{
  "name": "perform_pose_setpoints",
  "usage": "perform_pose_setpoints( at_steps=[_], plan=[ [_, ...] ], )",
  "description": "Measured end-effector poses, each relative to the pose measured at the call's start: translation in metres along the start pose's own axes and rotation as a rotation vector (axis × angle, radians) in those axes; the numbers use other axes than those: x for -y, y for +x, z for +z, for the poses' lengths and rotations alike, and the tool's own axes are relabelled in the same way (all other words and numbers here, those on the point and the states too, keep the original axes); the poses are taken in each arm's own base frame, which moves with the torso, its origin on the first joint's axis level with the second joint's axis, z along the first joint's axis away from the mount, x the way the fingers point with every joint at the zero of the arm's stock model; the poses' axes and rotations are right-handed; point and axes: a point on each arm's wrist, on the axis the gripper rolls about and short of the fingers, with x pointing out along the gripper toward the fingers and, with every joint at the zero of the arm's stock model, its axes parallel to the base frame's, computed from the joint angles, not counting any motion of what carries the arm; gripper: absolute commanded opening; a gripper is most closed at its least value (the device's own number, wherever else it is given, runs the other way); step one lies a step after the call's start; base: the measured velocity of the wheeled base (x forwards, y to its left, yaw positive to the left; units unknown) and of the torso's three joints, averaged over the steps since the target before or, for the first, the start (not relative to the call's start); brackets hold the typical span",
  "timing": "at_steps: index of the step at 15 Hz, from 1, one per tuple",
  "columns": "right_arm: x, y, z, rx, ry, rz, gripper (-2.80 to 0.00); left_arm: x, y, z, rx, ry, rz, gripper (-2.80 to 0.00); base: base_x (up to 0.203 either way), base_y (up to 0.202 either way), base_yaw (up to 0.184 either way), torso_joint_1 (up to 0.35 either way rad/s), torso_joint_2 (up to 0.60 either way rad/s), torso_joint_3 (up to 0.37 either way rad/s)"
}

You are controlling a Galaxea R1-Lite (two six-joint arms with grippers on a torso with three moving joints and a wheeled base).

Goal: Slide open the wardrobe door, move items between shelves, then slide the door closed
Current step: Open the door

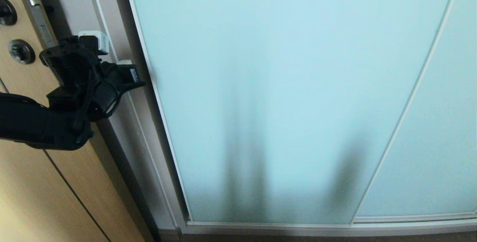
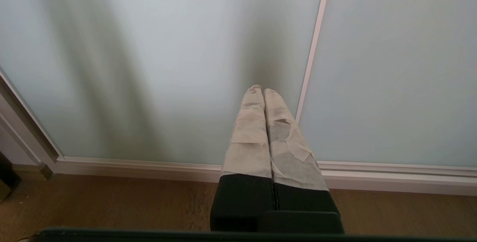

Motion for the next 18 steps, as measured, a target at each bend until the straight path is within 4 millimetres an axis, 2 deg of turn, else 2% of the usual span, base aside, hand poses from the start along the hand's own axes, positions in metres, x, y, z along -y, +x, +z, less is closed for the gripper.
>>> perform_pose_setpoints(
  at_steps=[13,18],
  plan=[
    [0.0,0.0,0.0,0.0,0.0,0.0,-2.8,0.015,0.034,-0.02,0.015,0.039,-0.017,-2.8,0.0,0.0,0.0,0.0,0.0,0.0],
    [0.0,0.0,0.0,0.0,0.0,0.0,-2.8,0.023,0.037,-0.022,0.022,0.052,-0.03,-2.8,0.0,0.0,0.0,0.0,0.0,0.0]
  ],
)
